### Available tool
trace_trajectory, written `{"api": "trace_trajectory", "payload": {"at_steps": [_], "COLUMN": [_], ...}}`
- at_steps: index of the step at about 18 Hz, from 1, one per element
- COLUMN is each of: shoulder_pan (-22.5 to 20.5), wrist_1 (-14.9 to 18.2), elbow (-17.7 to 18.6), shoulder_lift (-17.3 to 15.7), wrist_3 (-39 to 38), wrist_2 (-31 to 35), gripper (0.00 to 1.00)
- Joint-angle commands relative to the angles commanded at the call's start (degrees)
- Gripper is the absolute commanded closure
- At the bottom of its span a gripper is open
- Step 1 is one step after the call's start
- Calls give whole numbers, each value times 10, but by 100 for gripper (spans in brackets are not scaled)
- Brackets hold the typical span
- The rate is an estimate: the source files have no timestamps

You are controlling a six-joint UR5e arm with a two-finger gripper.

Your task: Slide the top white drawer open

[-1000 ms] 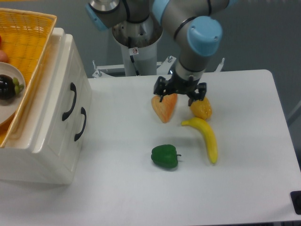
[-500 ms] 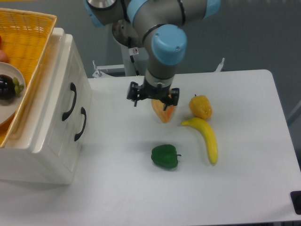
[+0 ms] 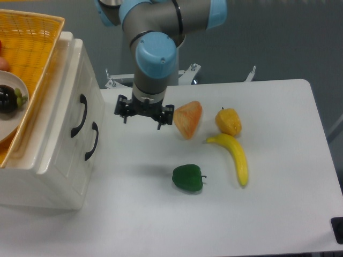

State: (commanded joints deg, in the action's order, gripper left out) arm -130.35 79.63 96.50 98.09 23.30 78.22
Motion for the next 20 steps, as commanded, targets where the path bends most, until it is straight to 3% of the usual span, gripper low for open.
{"api": "trace_trajectory", "payload": {"at_steps": [8, 20], "shoulder_pan": [34, 26], "wrist_1": [-3, 3], "elbow": [-3, -10], "shoulder_lift": [2, 1], "wrist_3": [-28, -57], "wrist_2": [-2, -62], "gripper": [0, 0]}}
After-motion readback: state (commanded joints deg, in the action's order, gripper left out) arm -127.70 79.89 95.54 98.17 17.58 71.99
